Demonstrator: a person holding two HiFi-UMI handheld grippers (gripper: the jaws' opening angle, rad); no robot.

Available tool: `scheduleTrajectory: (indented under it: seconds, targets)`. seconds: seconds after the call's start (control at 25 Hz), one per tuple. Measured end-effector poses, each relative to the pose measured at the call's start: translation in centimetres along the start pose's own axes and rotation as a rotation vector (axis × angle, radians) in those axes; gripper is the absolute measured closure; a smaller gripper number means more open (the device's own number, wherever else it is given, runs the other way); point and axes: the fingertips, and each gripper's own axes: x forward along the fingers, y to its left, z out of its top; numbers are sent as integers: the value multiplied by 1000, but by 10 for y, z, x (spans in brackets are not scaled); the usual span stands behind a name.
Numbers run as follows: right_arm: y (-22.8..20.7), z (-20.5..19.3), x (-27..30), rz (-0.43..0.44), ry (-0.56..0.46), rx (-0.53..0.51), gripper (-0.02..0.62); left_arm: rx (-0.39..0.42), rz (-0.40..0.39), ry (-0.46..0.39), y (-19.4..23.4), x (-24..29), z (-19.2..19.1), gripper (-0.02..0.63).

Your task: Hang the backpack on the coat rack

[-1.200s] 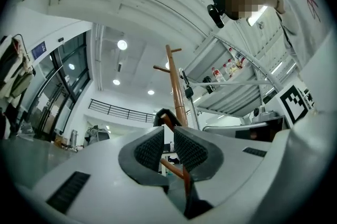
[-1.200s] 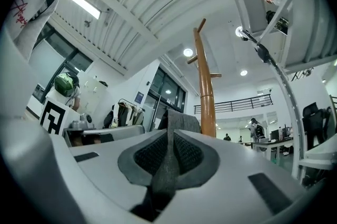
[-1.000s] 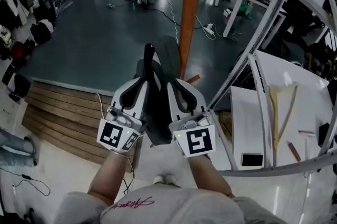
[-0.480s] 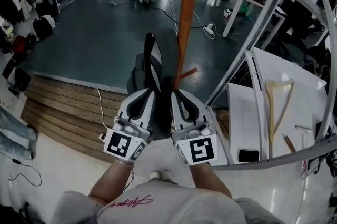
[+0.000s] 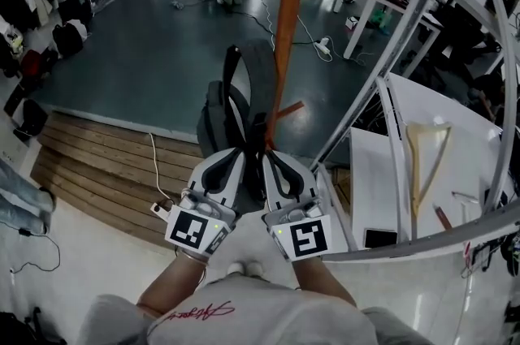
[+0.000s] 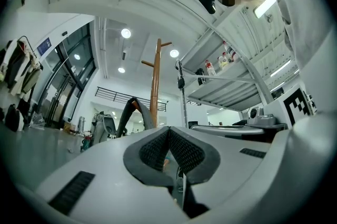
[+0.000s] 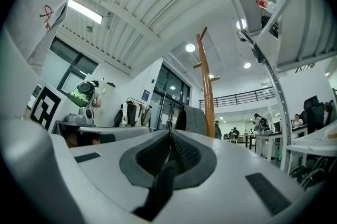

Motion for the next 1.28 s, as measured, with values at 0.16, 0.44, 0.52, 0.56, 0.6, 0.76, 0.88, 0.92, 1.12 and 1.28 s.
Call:
scheduleTrajectory:
  seconds: [0.16,0.44,0.52,0.56,0.6,0.76,0.88,0.92,1.12,1.28]
  targets:
    - [3,-3,1,15,15,-22,575,-2,1,6,-1,-1,-2,588]
    - [5,0,3,34,-4,-56,575,-9,-4,17,-3,2,-7,588]
    - [4,0,3,33,-3,-54,575,-11,-9,20,-5,2,-8,588]
    - [4,0,3,33,-2,-55,575,-12,-10,21,-5,2,-8,588]
    - [4,-1,3,34,-1,-56,575,-12,-11,21,-6,2,-8,588]
    - [3,0,3,39,-1,-62,575,-10,-9,19,-6,3,-8,588]
    - [4,1,2,41,-2,-63,575,-7,-6,15,-5,4,-6,588]
    - [4,1,3,42,-5,-64,575,-8,-4,15,-4,4,-6,588]
    - [1,1,2,41,-2,-61,575,-14,5,12,-2,4,-5,588]
    - [0,2,1,38,-2,-66,575,-12,-1,14,-4,5,-5,588]
